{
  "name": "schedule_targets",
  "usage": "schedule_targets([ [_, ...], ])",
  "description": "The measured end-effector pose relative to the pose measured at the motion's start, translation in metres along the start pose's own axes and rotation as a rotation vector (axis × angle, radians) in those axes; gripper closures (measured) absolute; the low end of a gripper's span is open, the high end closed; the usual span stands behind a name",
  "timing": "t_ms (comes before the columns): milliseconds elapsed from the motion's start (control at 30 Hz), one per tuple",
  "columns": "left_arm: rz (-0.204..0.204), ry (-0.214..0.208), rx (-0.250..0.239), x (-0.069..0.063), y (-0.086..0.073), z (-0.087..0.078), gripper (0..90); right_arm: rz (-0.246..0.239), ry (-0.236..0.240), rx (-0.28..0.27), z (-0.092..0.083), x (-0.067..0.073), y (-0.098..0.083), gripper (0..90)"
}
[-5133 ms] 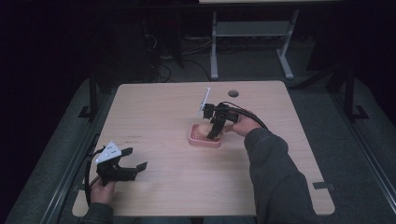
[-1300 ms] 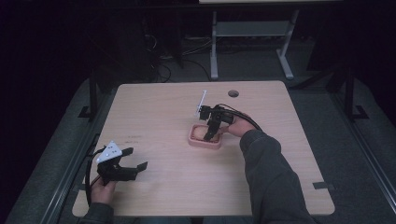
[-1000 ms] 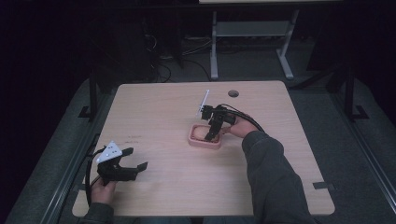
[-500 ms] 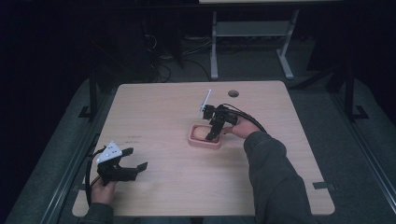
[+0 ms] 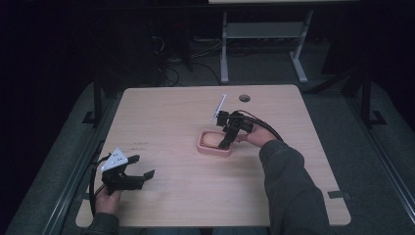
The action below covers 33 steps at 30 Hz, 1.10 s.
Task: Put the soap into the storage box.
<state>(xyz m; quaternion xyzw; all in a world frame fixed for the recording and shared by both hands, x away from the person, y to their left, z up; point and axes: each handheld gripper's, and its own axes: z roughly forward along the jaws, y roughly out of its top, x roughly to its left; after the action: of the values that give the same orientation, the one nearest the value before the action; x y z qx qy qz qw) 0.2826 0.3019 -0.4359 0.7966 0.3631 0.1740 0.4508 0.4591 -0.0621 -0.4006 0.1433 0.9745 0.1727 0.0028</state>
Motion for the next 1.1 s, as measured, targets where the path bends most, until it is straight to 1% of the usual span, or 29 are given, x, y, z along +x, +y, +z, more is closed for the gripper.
schedule_targets([
  [167,-0.002,0.001,-0.004,0.000,0.000,0.000,14.3,0.009,0.005,-0.003,-0.001,0.001,-0.005,24.4],
  [233,0.000,0.001,0.000,0.000,0.000,0.000,14.3,0.014,0.007,0.005,-0.001,0.001,-0.008,23.6],
  [700,0.000,0.003,0.000,0.000,0.000,0.000,14.3,0.014,-0.002,0.005,-0.009,0.004,-0.015,23.8],
  [967,0.001,0.005,0.001,-0.001,0.000,0.000,14.3,0.033,0.001,-0.003,-0.010,0.005,-0.026,24.0],
  [1033,0.001,0.005,0.001,-0.001,-0.001,0.000,14.2,0.032,0.000,-0.005,-0.010,0.005,-0.028,24.0],
  [1100,0.002,0.006,0.000,-0.001,-0.001,0.000,14.3,0.042,-0.002,-0.011,-0.011,0.005,-0.031,24.0],
])
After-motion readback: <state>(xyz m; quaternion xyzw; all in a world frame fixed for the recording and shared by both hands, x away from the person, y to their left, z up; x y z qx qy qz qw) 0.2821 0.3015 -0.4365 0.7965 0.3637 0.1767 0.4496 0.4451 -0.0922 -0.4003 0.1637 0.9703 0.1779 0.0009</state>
